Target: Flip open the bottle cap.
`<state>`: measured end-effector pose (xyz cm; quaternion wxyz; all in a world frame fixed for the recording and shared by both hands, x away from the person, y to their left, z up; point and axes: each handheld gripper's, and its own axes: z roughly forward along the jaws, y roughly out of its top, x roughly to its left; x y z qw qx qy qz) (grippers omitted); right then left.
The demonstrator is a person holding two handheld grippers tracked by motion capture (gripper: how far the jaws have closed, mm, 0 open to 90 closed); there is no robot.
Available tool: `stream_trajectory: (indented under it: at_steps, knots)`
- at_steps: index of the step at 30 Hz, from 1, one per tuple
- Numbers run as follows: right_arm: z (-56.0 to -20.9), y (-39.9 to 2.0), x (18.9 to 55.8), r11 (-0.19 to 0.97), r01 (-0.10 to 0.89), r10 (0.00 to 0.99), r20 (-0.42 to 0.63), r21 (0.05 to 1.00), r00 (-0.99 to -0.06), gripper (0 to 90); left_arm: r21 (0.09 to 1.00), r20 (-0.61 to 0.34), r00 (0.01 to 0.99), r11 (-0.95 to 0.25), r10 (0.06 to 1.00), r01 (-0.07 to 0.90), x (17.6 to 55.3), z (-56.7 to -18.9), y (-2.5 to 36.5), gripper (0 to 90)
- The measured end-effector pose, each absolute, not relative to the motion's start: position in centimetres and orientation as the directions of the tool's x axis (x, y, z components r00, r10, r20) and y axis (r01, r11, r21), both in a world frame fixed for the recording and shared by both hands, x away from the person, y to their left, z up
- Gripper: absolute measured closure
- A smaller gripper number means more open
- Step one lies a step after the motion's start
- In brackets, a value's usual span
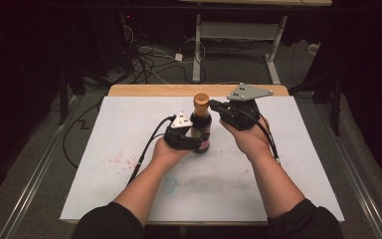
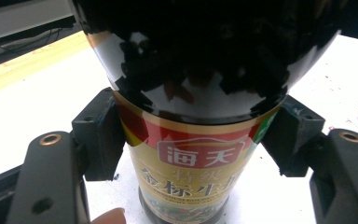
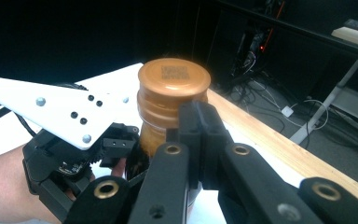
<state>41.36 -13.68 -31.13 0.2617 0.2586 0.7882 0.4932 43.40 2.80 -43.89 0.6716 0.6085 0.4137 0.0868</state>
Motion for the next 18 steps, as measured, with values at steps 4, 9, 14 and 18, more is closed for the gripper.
stream_trajectory:
  at_steps: [4,9,14,18]
  knots:
    - [-31.12,-13.76,41.4,0.378,0.153,0.666,-0.154,0.913,-0.73,90.0,0.915,-0.381,0.677,0.151,0.629,0.374,43.29,-43.96,3.31,29.1]
    - [-31.09,-13.81,41.44,0.39,0.158,0.663,-0.158,0.907,-0.732,90.0,0.886,-0.459,0.63,0.275,0.626,0.372,43.34,-43.83,2.47,29.1]
    - [-30.82,-13.68,41.43,0.402,0.155,0.659,-0.168,0.903,-0.733,90.0,0.886,-0.46,0.629,0.279,0.626,0.37,43.35,-43.83,2.43,29.1]
    - [-30.62,-13.58,41.43,0.412,0.153,0.658,-0.177,0.898,-0.732,90.0,0.887,-0.457,0.63,0.272,0.628,0.373,43.34,-43.82,2.47,29.2]
